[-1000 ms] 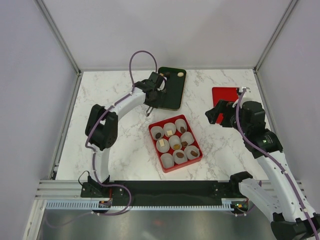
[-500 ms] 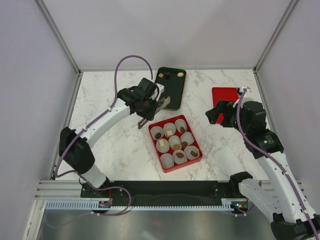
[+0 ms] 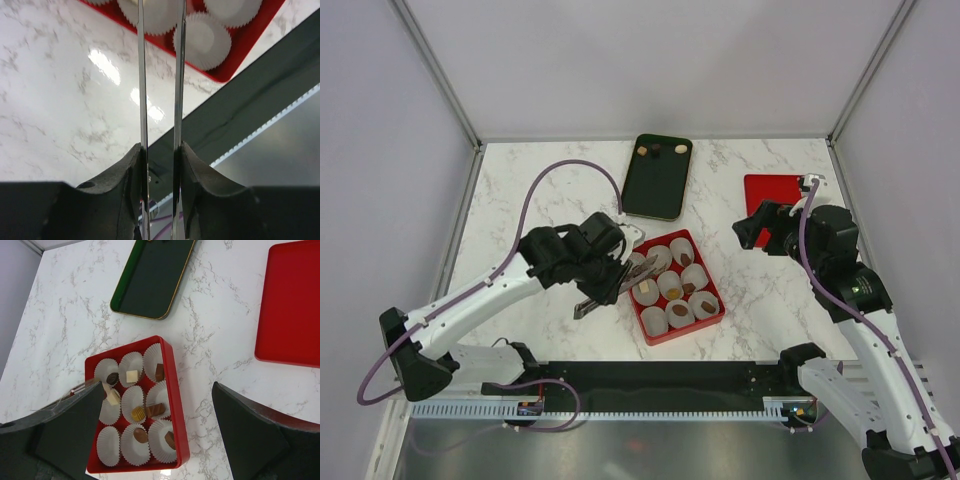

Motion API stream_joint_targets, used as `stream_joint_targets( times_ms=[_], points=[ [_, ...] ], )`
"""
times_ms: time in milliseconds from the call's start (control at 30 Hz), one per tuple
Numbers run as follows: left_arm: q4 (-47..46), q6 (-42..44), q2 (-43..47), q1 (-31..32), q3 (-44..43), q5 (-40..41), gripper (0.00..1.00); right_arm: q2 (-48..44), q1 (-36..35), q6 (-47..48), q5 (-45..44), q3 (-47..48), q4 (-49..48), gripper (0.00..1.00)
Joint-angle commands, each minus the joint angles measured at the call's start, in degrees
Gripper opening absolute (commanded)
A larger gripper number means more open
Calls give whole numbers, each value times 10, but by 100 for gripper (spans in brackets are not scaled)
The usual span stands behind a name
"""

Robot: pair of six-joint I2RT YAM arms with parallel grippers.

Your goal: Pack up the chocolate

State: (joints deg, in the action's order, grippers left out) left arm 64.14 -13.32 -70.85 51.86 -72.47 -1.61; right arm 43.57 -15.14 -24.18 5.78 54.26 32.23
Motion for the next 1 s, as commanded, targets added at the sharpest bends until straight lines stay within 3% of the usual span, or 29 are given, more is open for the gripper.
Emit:
stream_joint_targets(
  times_ms=[0,400,967],
  points=[
    [34,-60,26,25,37,-17,37,-2,0,5,7,8,3,98],
    [53,-94,37,87,58,-55,36,2,1,7,4,8,-2,98],
    [74,-91,54,96,64,-55,40,10,1,1,12,6,-12,98]
  ],
)
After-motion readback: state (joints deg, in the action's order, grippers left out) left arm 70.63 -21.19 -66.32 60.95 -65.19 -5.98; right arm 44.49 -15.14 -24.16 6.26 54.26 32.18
